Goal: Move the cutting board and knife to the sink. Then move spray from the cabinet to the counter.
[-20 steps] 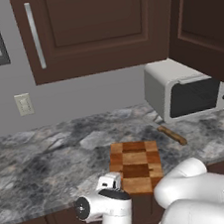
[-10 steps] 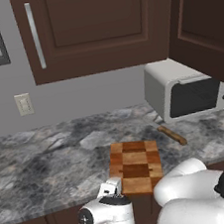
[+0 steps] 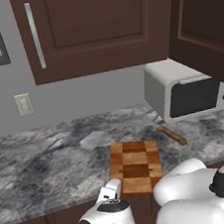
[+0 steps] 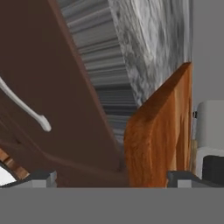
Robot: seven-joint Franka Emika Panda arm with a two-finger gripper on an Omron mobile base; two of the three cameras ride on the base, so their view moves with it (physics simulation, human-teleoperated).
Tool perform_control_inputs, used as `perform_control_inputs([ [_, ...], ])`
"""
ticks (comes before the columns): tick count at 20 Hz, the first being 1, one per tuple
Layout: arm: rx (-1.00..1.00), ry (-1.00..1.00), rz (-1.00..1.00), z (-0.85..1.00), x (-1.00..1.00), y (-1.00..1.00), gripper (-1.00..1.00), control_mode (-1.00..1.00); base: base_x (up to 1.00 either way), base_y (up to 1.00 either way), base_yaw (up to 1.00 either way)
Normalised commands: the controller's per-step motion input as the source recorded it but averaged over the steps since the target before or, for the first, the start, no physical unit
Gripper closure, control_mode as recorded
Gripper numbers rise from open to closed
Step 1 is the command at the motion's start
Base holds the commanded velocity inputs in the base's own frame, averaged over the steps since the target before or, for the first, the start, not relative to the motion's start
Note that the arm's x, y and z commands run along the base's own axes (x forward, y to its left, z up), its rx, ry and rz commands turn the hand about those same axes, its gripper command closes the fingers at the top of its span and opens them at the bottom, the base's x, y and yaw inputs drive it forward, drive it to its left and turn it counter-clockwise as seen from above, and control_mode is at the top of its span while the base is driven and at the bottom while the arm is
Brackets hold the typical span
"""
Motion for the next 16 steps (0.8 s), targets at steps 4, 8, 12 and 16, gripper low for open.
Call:
perform_control_inputs([
  [4,0.00,-0.10,0.00,0.14,-0.08,0.00,-1.00,-1.00,0.00,0.00,0.00],
  [8,0.00,-0.07,0.00,0.17,-0.01,0.00,-1.00,-1.00,0.00,0.00,0.00],
  [12,0.01,-0.05,0.00,0.20,0.00,0.00,-1.00,-1.00,0.00,0.00,0.00],
  [16,0.00,-0.01,0.00,0.20,0.00,0.00,-1.00,-1.00,0.00,0.00,0.00],
])
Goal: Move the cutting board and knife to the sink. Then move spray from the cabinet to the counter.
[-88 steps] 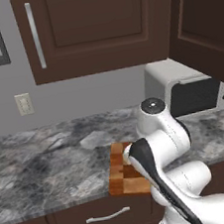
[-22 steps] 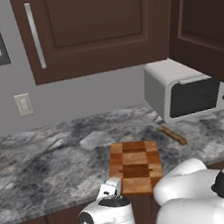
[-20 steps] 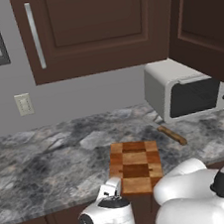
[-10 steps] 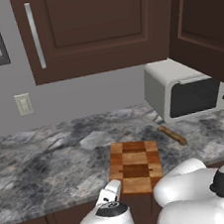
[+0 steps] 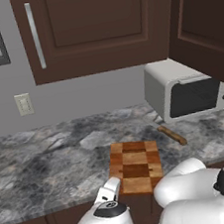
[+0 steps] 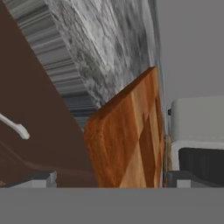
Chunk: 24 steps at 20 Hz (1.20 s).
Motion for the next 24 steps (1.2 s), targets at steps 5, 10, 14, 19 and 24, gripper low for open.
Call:
perform_control_inputs([
  [5,0.00,0.00,0.00,0.00,0.02,0.00,-1.00,-1.00,0.00,0.00,0.00],
  [10,0.00,0.00,0.00,0.00,0.09,-0.07,-1.00,-1.00,0.00,0.00,0.00],
  [14,0.00,0.00,0.01,0.00,0.10,-0.09,-1.00,-1.00,0.00,0.00,0.00],
  [19,0.00,0.00,0.02,-0.06,0.08,-0.10,-1.00,-1.00,0.00,0.00,0.00],
  [24,-0.02,0.00,0.02,-0.27,0.00,-0.07,-1.00,-1.00,0.00,0.00,0.00],
])
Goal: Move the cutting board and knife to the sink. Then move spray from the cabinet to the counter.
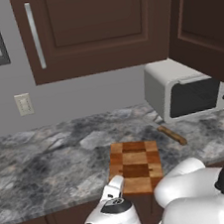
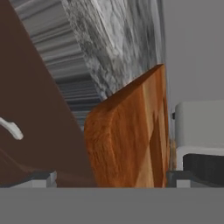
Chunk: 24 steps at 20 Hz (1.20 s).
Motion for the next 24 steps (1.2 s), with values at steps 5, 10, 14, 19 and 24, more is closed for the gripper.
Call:
perform_control_inputs([
  [5,0.00,0.00,0.00,0.00,0.06,-0.09,-1.00,-1.00,0.00,0.00,0.00],
  [10,0.00,0.00,0.00,0.00,0.03,-0.01,-1.00,-1.00,0.00,0.00,0.00],
  [14,0.00,0.00,0.00,0.00,0.03,0.00,1.00,-1.00,0.00,0.00,0.00],
  [19,0.00,0.00,0.00,0.00,0.00,0.00,1.00,-1.00,0.00,0.00,0.00],
  [24,0.00,-0.10,0.00,0.07,-0.01,0.00,1.00,-1.00,0.00,0.00,0.00],
])
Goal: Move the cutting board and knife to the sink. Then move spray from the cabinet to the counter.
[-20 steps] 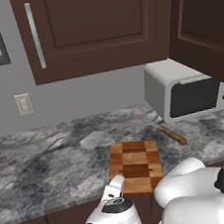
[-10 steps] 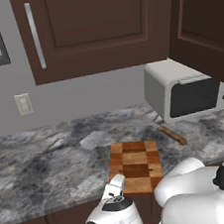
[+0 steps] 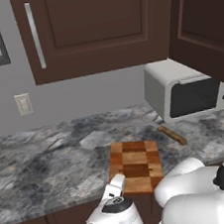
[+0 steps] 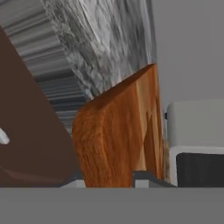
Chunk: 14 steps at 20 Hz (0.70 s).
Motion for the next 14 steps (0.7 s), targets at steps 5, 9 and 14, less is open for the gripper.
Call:
perform_control_inputs([
  [5,0.00,-0.29,0.00,0.61,0.00,0.03,1.00,-1.00,0.00,0.00,0.00],
  [9,-0.04,-0.41,0.00,1.00,0.00,0.24,1.00,-1.00,0.00,0.00,0.00],
  [14,-0.08,-0.39,0.00,1.00,0.00,0.39,1.00,-1.00,0.00,0.00,0.00],
])
